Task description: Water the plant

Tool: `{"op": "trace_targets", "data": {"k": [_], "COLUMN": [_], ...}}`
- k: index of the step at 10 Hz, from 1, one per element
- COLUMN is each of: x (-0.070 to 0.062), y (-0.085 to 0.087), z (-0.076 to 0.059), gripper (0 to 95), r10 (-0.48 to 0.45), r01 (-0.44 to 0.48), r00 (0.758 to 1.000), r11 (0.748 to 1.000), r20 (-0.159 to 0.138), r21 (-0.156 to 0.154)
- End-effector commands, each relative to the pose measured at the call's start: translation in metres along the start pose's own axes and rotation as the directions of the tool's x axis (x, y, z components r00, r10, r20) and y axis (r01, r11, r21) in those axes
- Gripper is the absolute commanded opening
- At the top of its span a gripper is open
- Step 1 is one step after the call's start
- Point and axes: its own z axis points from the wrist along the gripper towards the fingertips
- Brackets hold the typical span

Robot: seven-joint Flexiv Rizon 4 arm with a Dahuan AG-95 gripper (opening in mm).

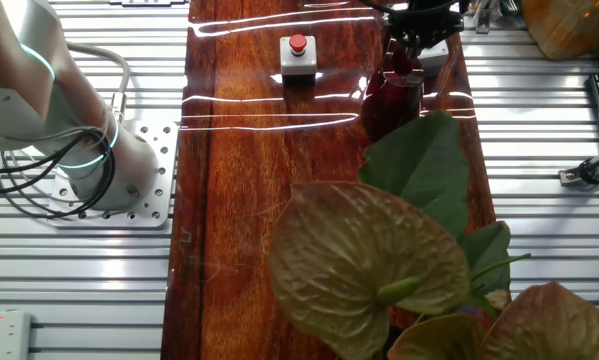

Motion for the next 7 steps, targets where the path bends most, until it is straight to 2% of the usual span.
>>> {"op": "trace_targets", "data": {"k": [1,3,5,6,7], "x": [-0.0001,0.0000,0.0000,0.0000,0.0000], "y": [0.0006,0.0007,0.0007,0.0007,0.0007], "z": [-0.0004,-0.0004,-0.0003,-0.0003,-0.0003], "gripper": [0.0,0.0,0.0,0.0,0.0], "r10": [0.014,0.021,0.080,0.080,0.067], "r01": [-0.014,-0.021,-0.079,-0.078,-0.064], "r00": [1.000,1.000,0.997,0.996,0.996], "r11": [1.000,1.000,0.996,0.996,0.997], "r20": [-0.003,-0.012,-0.020,-0.034,-0.063], "r21": [0.004,0.011,0.034,0.037,0.043]}}
